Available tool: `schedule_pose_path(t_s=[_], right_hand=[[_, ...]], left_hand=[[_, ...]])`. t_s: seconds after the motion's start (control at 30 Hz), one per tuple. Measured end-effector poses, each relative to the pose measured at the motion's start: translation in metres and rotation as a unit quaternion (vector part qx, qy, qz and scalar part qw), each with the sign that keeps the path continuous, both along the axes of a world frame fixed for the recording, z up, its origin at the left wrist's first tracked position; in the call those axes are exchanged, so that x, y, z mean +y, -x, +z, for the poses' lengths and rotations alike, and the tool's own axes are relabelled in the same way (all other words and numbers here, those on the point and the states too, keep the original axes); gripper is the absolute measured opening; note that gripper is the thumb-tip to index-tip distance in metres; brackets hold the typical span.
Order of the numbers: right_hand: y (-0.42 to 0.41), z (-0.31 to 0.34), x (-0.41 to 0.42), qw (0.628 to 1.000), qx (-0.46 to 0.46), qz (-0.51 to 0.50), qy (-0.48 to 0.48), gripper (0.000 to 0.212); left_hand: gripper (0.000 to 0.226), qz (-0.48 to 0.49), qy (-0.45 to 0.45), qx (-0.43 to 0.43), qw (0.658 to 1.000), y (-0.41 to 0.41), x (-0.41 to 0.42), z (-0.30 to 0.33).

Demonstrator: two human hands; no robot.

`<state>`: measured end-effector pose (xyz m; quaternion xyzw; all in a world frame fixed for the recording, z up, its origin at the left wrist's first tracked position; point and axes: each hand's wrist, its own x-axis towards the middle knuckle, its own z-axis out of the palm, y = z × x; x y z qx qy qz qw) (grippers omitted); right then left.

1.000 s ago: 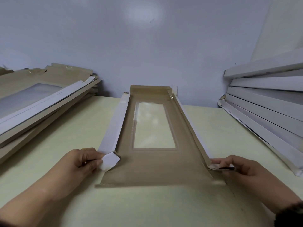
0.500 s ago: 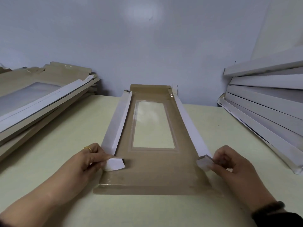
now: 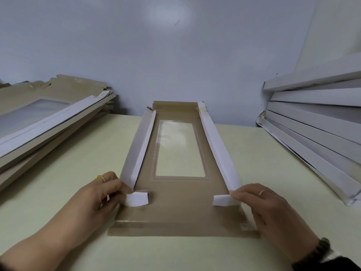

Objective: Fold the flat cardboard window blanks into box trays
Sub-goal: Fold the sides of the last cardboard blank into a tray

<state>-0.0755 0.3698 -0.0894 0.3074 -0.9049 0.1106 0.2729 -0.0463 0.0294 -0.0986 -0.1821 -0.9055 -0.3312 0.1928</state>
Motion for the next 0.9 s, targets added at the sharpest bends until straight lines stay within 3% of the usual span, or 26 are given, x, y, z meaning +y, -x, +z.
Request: schedule_pose_path(t_s=[0.1,0.2,0.33,0.43,0.5,0.57,0.73,0.9], right_hand=[[-0.007,0.0,0.01,0.998,-0.038,0.027,-0.031,0.065],[-0.012,0.0,0.017,0.992,-0.105,0.035,-0.061,0.068],[-0.011,-0.003,0.015,0.992,-0.111,0.035,-0.057,0.074],[-0.009,-0.006,0.011,0.995,-0.096,0.038,-0.012,0.061],[-0.007,-0.006,0.007,0.985,-0.132,0.047,0.102,0.042],[-0.003,-0.01,0.005,0.966,-0.167,0.036,0.194,0.04],[0.004,-0.012,-0.002,0.942,-0.21,-0.004,0.262,0.016],[0.011,-0.014,-0.005,0.926,-0.228,-0.035,0.298,0.023]], left_hand=[[0.039,-0.012,0.031,0.01,0.999,-0.003,0.0,0.002],[0.048,-0.018,0.05,0.014,0.999,-0.003,-0.003,0.0],[0.072,-0.034,0.068,-0.001,0.997,-0.003,-0.016,-0.008],[0.081,-0.061,0.067,-0.021,0.996,-0.004,-0.025,-0.014],[0.084,-0.081,0.04,-0.034,0.995,-0.003,-0.027,-0.016],[0.08,-0.093,0.019,-0.039,0.995,-0.003,-0.028,-0.017],[0.062,-0.067,-0.028,-0.05,0.996,-0.002,-0.026,-0.018],[0.044,-0.069,-0.06,-0.114,0.989,-0.003,-0.026,-0.012]])
